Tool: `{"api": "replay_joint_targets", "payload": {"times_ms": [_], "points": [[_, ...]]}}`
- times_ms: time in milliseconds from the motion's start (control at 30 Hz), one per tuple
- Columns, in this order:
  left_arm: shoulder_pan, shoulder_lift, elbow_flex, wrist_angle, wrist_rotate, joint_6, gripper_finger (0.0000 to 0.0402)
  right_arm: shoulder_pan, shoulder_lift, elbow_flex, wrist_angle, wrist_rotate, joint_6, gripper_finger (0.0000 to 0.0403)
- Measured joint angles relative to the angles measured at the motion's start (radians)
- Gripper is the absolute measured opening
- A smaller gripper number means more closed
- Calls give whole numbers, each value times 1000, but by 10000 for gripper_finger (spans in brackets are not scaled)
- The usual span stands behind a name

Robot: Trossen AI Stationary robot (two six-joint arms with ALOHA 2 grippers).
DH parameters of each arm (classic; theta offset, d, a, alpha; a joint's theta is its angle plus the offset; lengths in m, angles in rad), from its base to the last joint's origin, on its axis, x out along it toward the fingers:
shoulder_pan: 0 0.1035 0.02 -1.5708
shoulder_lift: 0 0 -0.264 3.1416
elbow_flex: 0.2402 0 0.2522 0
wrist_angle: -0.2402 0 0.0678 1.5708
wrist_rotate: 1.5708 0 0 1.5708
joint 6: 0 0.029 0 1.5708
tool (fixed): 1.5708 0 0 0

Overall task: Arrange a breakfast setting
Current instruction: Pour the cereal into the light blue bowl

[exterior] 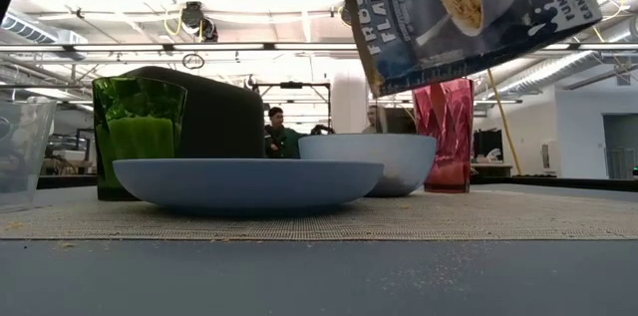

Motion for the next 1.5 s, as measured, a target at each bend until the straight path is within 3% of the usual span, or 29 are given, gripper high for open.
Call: {"api": "replay_joint_targets", "payload": {"times_ms": [267,433,733,1500], "points": [[0,-2,0,2,-1,37,122,0,1,-75,92,0,3,276],[0,-11,1,1,0,44,151,0,0,-102,139,0,4,276],[1,-62,2,1,2,43,154,0,0,-128,203,-3,-5,252],[-4,-165,2,-4,7,32,154,0,0,-129,260,0,-24,253]]}}
